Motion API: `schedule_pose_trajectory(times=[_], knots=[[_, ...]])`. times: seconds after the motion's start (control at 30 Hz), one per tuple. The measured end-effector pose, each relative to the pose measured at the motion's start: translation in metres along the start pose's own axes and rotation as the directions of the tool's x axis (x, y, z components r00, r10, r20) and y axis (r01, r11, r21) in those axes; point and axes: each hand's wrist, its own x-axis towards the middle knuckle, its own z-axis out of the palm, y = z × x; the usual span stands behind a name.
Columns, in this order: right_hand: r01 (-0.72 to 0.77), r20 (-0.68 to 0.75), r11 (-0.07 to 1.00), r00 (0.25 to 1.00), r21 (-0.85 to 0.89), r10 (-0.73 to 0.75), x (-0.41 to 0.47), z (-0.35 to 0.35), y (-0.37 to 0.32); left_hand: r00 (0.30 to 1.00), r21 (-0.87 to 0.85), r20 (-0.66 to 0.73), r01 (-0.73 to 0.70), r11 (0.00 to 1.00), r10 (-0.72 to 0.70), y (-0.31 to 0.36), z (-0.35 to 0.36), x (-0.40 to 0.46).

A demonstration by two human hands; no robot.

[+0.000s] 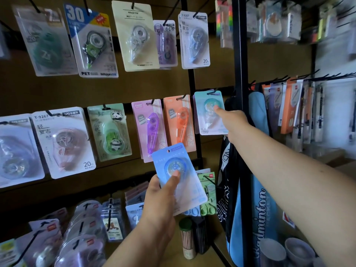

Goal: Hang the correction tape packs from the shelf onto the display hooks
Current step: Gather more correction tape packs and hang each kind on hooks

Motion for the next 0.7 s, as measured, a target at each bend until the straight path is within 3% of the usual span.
schedule_pose_trajectory(times=[0.17, 0.43, 0.57, 0.7], knots=[[-0.032, -0.045, 0.993, 0.999, -0.111, 0.027, 0.007, 0.011, 0.001, 1.000, -0.023, 0.011, -0.004, 1.000, 0.004, 0.001, 0.000, -0.001], [-0.209, 0.006, 0.971, 0.977, -0.112, 0.211, -0.011, 0.000, 0.036, 0.999, -0.034, 0.034, -0.029, 0.999, 0.030, 0.006, 0.000, -0.004], [-0.233, 0.168, 0.967, 0.954, -0.099, 0.247, -0.045, -0.002, 0.057, 0.998, -0.039, 0.036, -0.051, 0.998, 0.052, 0.005, 0.002, -0.006], [-0.138, 0.406, 0.986, 0.899, -0.091, 0.163, -0.092, 0.002, 0.067, 0.998, -0.045, 0.019, -0.064, 0.997, 0.065, 0.003, 0.004, -0.006]])
